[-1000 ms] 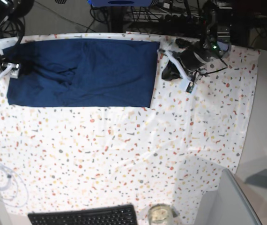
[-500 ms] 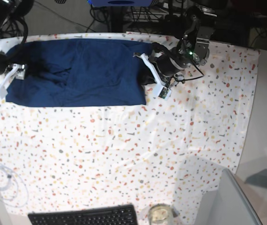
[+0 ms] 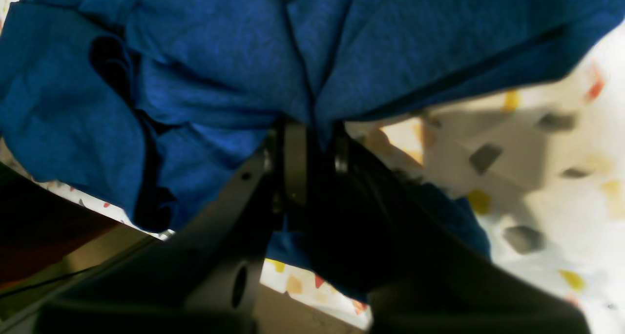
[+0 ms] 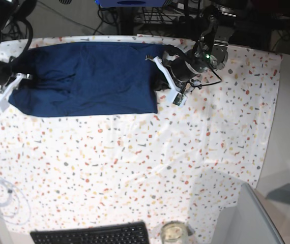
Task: Layout the t-shirt on the table in an organized manner, then fold the t-shirt properly
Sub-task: 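Fold the held end with the left gripper toward the right gripper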
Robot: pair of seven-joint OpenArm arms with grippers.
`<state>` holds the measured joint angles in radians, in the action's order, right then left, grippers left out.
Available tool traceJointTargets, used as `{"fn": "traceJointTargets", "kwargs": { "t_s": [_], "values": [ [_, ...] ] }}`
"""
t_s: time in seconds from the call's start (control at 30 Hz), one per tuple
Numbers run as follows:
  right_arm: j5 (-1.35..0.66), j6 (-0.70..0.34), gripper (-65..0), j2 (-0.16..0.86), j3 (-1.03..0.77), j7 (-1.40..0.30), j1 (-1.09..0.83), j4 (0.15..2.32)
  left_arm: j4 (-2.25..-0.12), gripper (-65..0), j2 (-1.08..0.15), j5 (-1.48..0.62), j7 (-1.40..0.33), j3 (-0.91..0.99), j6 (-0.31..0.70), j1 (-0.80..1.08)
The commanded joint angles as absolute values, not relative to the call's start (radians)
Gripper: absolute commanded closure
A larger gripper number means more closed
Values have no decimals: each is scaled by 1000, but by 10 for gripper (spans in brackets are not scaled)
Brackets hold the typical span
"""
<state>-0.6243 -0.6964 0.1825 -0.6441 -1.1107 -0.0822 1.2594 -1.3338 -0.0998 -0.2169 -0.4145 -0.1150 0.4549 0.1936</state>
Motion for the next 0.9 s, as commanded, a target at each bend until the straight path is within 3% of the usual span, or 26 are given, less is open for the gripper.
{"fn": "traceJointTargets", "kwargs": {
  "t_s": [0.0, 0.53, 0.7, 0.87],
  "values": [
    [-645, -698, -6, 202, -647, -1113, -77, 1308, -1345, 0, -96, -232, -398, -117, 463, 180],
    [-647, -698, -6, 108, -366, -1181, -236, 1793, -1319, 0, -36, -232, -400, -236, 461, 137],
    [-648, -698, -6, 107, -242, -1170, -263, 1831, -1328, 0, -31, -232, -400, -237, 461, 133],
    [-648, -619, -6, 81, -216, -1158, -262, 1831, -1330, 0, -35, -232, -400, -234, 461, 137]
  ]
}}
